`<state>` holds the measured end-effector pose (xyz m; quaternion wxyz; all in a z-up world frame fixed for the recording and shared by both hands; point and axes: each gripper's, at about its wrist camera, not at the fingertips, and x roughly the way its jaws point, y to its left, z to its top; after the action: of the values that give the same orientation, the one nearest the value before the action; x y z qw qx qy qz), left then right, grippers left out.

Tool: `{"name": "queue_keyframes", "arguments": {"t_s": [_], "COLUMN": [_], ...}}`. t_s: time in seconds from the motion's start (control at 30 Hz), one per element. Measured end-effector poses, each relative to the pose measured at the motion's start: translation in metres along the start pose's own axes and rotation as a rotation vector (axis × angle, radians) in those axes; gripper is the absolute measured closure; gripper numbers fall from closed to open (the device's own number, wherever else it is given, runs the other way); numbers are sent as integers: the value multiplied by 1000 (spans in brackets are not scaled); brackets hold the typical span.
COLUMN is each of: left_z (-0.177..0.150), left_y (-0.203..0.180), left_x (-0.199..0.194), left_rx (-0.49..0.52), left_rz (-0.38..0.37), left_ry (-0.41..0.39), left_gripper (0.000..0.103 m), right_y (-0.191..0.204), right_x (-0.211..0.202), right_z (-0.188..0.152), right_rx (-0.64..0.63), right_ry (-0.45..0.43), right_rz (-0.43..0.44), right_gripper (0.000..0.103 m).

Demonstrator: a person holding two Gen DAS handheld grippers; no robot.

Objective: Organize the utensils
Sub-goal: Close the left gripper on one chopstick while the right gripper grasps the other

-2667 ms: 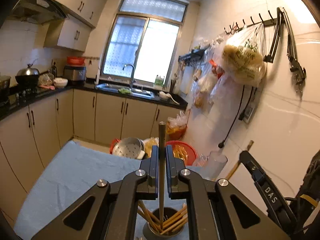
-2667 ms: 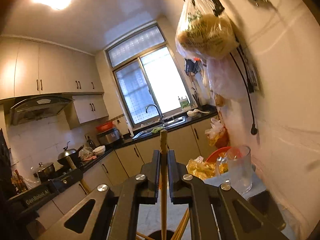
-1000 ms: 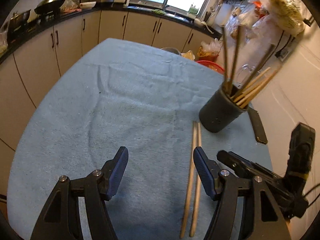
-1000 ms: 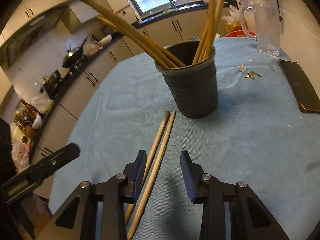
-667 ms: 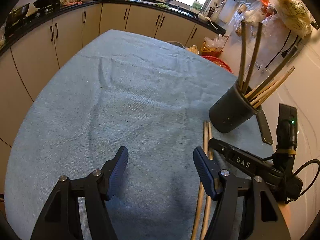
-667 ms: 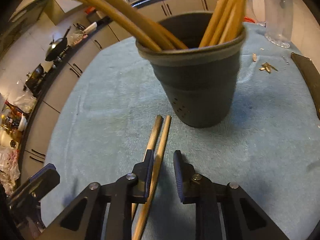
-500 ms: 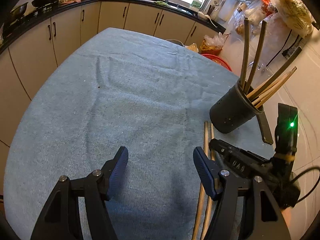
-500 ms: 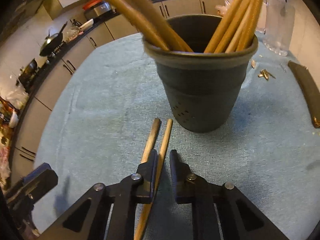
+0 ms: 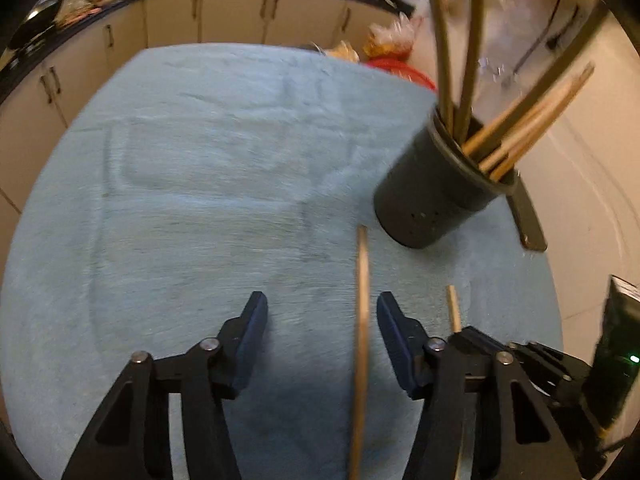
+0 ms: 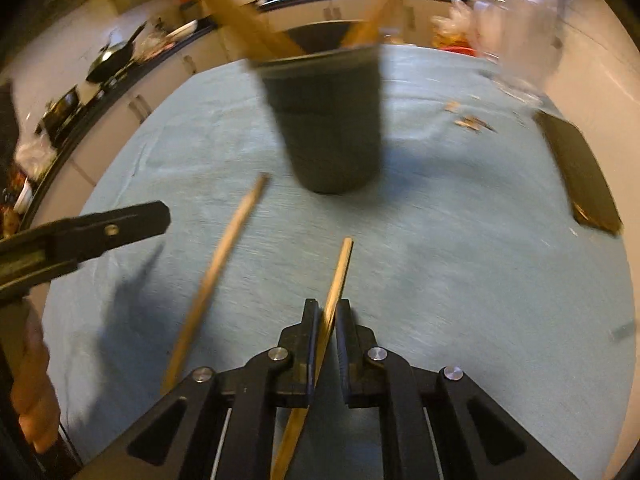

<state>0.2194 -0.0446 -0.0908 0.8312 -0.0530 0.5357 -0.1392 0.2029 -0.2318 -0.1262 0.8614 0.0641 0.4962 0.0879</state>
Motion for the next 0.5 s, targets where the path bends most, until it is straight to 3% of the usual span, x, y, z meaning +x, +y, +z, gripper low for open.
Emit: {"name": "queue_keyframes", "arguments": {"t_s": [0.13, 0.23, 0.33, 0.37, 0.5], "left_z": [8, 12, 10, 8, -11], "left_y": [-22, -33, -39, -40, -30], "left_x": [22, 39, 39, 39, 28], "left_rx": [46, 67, 88, 88, 57], "left_rz": [24, 60, 114, 120, 101], "left_ry": [38, 82, 61, 65, 71], "left_gripper": [55, 73, 84, 94, 96], "right_y": [-20, -32, -34, -34, -23], "right_x": [-10, -10, -9, -8, 0], "right_z": [-8, -5, -2, -1, 3], "right_rx": [46, 72, 75, 69, 68], "right_ry": [-18, -20, -21, -19, -6], "right_rz": [-10, 4, 21, 26, 66], "right_gripper": [93, 92, 92, 92, 89]}}
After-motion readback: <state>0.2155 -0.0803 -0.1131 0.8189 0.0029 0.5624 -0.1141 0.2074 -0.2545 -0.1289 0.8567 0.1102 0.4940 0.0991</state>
